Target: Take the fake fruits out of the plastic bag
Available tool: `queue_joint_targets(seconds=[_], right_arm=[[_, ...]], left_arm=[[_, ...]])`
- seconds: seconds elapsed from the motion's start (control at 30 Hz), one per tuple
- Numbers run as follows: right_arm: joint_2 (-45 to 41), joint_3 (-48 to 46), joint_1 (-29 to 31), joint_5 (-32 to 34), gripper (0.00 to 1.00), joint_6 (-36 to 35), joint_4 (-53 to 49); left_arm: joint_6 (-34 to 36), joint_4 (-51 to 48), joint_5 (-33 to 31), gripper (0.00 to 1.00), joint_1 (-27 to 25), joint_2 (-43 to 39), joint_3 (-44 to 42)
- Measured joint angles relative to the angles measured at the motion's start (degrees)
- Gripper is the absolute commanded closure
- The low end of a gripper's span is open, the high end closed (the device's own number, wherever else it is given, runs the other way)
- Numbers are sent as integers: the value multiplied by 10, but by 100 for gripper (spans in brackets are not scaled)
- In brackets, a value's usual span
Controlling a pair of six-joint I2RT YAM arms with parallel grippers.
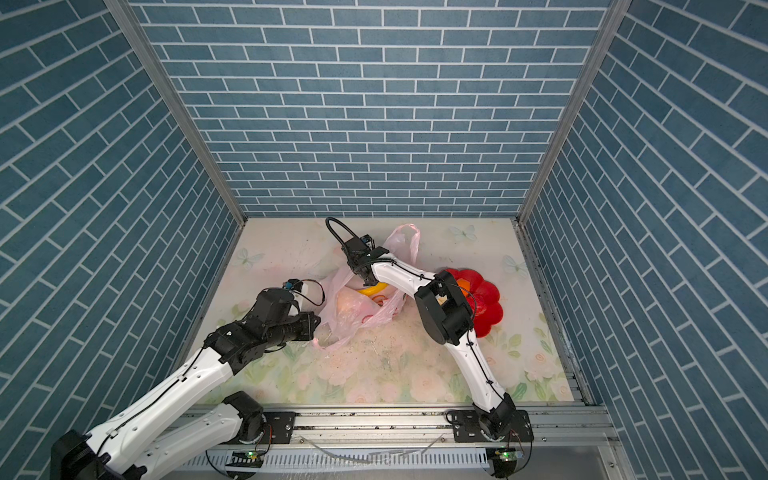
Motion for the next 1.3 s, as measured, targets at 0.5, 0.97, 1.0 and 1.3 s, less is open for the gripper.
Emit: queue_joint_targets(seconds=[0.5, 0.97, 1.0, 1.3], right_arm=[[-50, -27, 32, -45, 65, 55, 2], [-4, -12, 0, -58, 68, 59, 13], [-1, -10, -4, -59, 68, 59, 13], [2, -9, -11, -47, 67, 59, 5]], left_arm=[[-6, 8, 9, 90, 0, 4, 1], [-16, -1, 16, 90, 3, -35, 1], [-16, -1, 16, 90, 3, -37, 1], [-16, -2, 17, 90, 6, -38, 1]])
